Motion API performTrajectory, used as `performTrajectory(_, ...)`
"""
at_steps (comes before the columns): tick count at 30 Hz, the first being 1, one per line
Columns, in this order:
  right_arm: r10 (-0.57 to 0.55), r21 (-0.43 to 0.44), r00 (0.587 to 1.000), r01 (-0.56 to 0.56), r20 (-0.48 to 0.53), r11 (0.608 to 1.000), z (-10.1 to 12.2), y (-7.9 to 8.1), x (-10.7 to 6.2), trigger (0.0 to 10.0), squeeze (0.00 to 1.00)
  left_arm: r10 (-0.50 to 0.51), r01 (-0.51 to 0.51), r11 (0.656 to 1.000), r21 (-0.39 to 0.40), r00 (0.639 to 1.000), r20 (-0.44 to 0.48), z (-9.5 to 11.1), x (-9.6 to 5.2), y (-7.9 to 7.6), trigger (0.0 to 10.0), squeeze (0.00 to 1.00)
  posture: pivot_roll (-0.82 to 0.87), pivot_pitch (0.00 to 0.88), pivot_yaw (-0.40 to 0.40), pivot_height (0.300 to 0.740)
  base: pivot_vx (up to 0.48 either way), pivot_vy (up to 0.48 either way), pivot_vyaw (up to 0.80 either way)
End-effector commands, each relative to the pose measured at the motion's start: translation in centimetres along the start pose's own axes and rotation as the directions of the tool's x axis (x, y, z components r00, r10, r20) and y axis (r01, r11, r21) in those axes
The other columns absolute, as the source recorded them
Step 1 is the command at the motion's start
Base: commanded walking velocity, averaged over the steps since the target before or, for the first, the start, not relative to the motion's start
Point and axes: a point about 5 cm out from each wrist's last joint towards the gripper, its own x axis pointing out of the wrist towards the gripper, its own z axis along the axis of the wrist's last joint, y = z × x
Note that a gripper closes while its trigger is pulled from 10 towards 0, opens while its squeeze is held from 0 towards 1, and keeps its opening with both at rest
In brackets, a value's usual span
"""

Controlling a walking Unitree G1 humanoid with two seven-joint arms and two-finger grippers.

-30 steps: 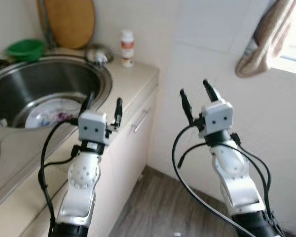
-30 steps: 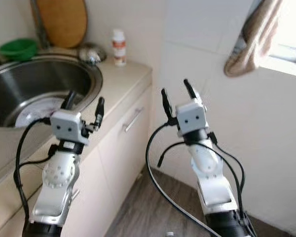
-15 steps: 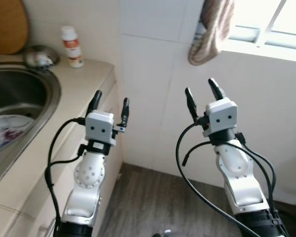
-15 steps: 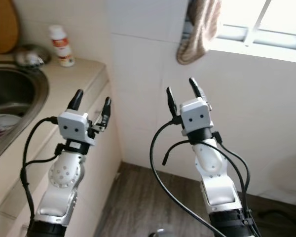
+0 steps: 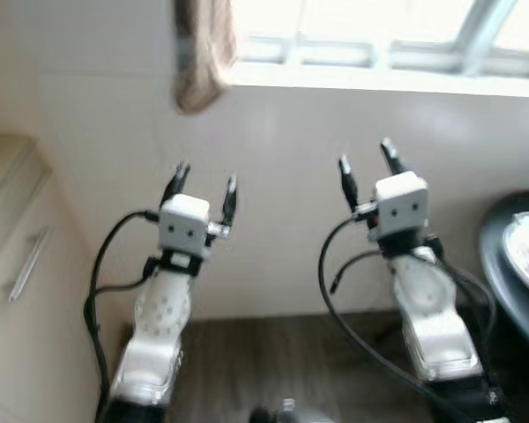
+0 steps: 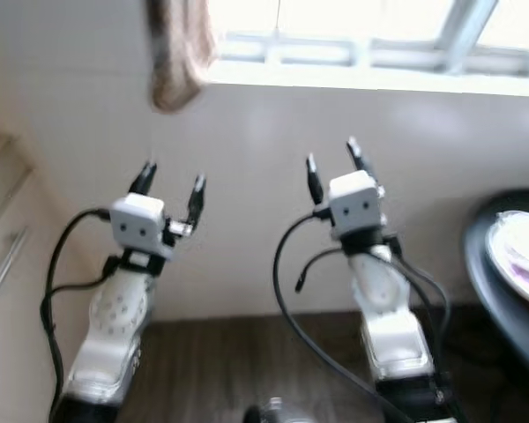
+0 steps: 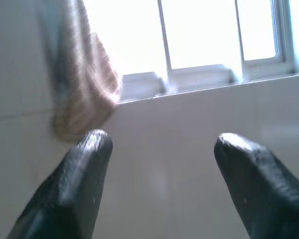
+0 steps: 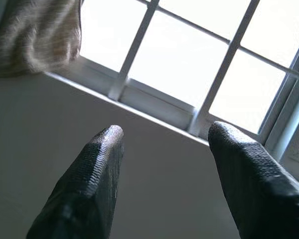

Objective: Kitchen organization

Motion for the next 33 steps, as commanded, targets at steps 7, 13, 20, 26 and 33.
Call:
performTrajectory(7, 0.020, -0.068, 1.000, -0.021, -0.009, 0.997, 0.0, 0.1, 0.3, 10.0, 0.00, -0.013, 0.013, 1.000, -0.007, 1.000, 0.015, 0.4, 0.2, -0.5, 10.0, 0.00, -0.12, 0.011, -0.027, 0.740, 0.000, -0.480, -0.22)
performTrajectory(13, 0.010, -0.085, 0.999, -0.014, -0.046, 0.996, -0.5, -0.1, 0.5, 10.0, 0.00, -0.011, 0.011, 1.000, -0.009, 1.000, 0.013, 0.3, 0.2, -0.5, 10.0, 0.00, -0.12, 0.011, -0.030, 0.740, 0.000, -0.480, 0.00)
performTrajectory(20, -0.015, -0.083, 0.997, 0.010, -0.069, 0.997, -0.9, -0.3, 0.6, 10.0, 0.00, -0.007, 0.007, 1.000, -0.012, 1.000, 0.010, 0.3, 0.3, -0.5, 10.0, 0.00, -0.12, 0.011, -0.031, 0.740, 0.000, -0.279, 0.46)
performTrajectory(26, -0.089, -0.062, 0.986, 0.081, -0.140, 0.995, -1.9, -1.5, 0.7, 10.0, 0.00, -0.002, 0.002, 1.000, -0.016, 1.000, 0.001, 0.1, 0.3, -0.4, 10.0, 0.00, -0.12, 0.012, -0.031, 0.740, 0.000, 0.000, 0.00)
performTrajectory(33, -0.096, -0.068, 0.985, 0.087, -0.142, 0.994, -2.0, -1.6, 0.7, 10.0, 0.00, 0.006, -0.006, 1.000, -0.024, 1.000, -0.006, 0.0, 0.3, -0.3, 10.0, 0.00, -0.12, 0.012, -0.031, 0.740, 0.000, 0.000, 0.00)
